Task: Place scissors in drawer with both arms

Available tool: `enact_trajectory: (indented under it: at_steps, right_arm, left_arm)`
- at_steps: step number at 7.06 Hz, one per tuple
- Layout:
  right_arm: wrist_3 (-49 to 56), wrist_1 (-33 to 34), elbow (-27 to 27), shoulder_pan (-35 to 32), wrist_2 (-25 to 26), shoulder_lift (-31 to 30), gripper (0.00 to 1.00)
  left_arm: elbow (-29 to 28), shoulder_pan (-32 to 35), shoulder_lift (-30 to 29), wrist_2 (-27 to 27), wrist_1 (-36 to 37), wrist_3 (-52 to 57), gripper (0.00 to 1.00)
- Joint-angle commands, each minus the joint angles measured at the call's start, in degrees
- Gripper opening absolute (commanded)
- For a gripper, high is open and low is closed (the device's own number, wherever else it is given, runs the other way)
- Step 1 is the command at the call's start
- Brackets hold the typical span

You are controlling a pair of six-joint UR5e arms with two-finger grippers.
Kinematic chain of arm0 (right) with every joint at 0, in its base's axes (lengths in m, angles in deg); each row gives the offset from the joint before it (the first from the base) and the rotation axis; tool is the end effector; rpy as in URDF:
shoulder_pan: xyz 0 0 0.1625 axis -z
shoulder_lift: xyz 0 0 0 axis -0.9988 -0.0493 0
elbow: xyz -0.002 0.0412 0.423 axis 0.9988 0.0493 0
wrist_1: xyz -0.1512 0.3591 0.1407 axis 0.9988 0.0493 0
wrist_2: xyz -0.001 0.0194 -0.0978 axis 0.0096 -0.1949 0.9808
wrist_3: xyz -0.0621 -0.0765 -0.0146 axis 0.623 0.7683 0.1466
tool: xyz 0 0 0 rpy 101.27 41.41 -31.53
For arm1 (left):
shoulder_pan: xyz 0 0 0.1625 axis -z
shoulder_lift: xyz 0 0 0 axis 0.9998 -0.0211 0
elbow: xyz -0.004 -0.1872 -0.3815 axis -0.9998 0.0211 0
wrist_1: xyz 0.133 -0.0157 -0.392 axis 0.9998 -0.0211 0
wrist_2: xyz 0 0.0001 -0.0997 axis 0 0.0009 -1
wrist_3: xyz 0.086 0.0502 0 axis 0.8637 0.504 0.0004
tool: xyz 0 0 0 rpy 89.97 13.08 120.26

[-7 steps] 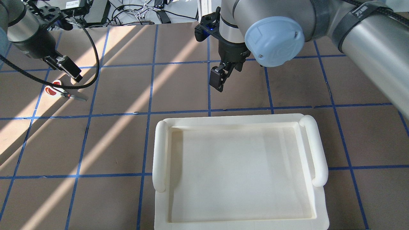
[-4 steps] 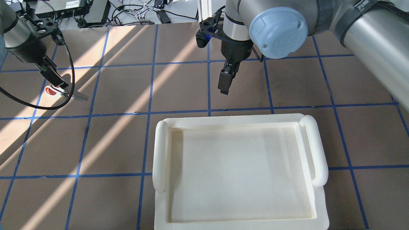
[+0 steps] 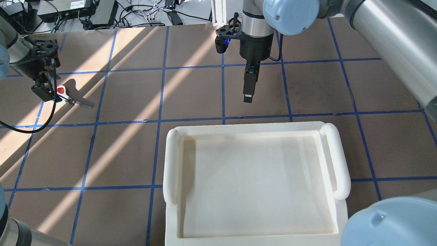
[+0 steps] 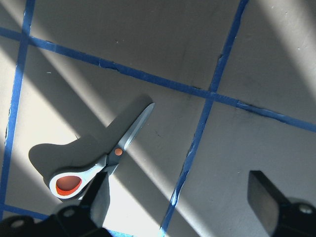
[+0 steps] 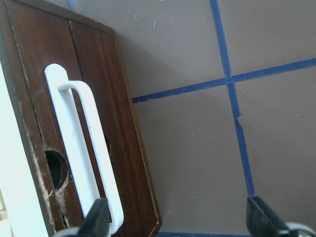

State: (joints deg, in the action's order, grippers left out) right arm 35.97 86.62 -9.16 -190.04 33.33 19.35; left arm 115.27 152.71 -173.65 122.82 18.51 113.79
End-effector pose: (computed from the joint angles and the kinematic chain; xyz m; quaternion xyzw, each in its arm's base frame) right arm 0.2830 -0.5780 0.3693 -0.6430 0.7415 0.1236 0.1461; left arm 0.1504 -0.6051 0.3229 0.6059 0.7955 0.0119 0.0025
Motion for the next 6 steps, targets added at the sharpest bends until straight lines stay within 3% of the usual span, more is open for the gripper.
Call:
enact_trajectory:
  at_steps: [1,5,6]
  right_arm:
    - [11.97,-3.19,0.50,-0.41,-0.97,2.23,0.96]
    - [8.38,-3.28,0.06,-3.22,-1.94,6.27,0.96]
    - [8.03,-4.76,-0.38,-4.01,-1.95,6.01,0.91]
  left_arm:
    - [-0.39,-0.90,-3.56,-0.12,3.72,14.41,1.00]
    - [-2.57,-3.18,-10.86,-1.53,9.53,33.85,1.00]
    - [-5.11,-3.53,-13.14,-1.61,9.53,37.02,1.00]
